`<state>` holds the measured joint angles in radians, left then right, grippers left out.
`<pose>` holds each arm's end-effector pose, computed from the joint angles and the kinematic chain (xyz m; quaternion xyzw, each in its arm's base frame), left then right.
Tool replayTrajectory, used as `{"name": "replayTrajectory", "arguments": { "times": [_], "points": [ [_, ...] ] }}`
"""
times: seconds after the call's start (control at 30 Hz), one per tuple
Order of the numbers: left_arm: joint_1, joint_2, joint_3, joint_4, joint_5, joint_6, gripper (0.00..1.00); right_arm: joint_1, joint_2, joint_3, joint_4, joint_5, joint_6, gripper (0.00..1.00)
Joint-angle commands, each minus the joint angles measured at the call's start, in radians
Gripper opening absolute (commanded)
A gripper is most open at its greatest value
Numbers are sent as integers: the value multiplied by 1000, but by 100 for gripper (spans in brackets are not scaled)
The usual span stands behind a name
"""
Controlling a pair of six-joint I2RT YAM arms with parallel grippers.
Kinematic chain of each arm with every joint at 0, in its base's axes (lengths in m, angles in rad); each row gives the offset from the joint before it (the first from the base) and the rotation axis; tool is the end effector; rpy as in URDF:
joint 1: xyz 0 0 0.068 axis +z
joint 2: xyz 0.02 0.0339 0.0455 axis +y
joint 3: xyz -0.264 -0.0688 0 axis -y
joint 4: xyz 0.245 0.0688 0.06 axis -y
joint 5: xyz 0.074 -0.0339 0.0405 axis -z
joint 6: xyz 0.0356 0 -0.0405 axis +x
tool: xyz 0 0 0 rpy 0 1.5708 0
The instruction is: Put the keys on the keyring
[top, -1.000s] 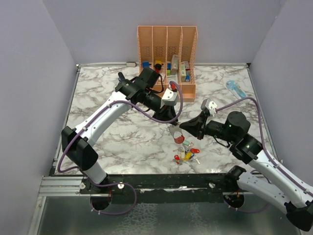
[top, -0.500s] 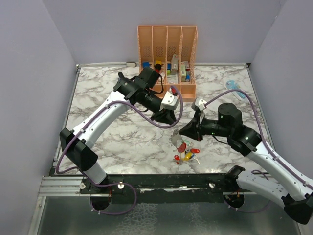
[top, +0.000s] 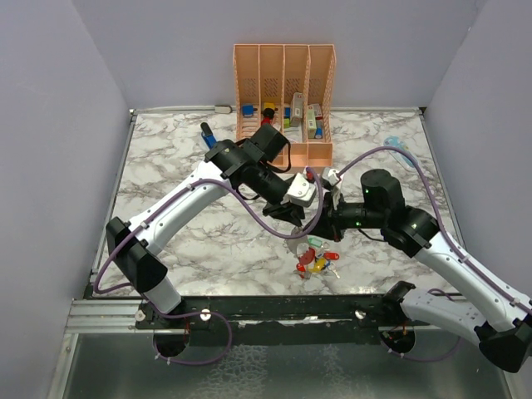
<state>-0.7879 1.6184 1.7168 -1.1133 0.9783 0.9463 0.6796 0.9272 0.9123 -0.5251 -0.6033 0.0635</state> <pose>0.2048 -0.2477 0.3812 0.7306 0.4509 -0.4313 0.2772 0.1398 0.1389 0.3279 -0.3914 0.7473 0.4117 0.3447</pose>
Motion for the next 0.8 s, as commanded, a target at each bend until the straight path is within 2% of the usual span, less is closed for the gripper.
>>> {"name": "replayTrajectory", "arguments": {
  "times": [0.0, 0.4, 0.77],
  "points": [
    [-9, 12, 9, -24, -57, 27, 24, -1, 2, 38, -18, -34, -2, 1],
    [-40, 26, -10, -7, -91, 18, 24, 0, 14, 38, -1, -50, 6, 1],
    [-71, 38, 1, -56, -108, 43, 24, 0, 11, 40, -1, -32, 3, 1]
  ]
}}
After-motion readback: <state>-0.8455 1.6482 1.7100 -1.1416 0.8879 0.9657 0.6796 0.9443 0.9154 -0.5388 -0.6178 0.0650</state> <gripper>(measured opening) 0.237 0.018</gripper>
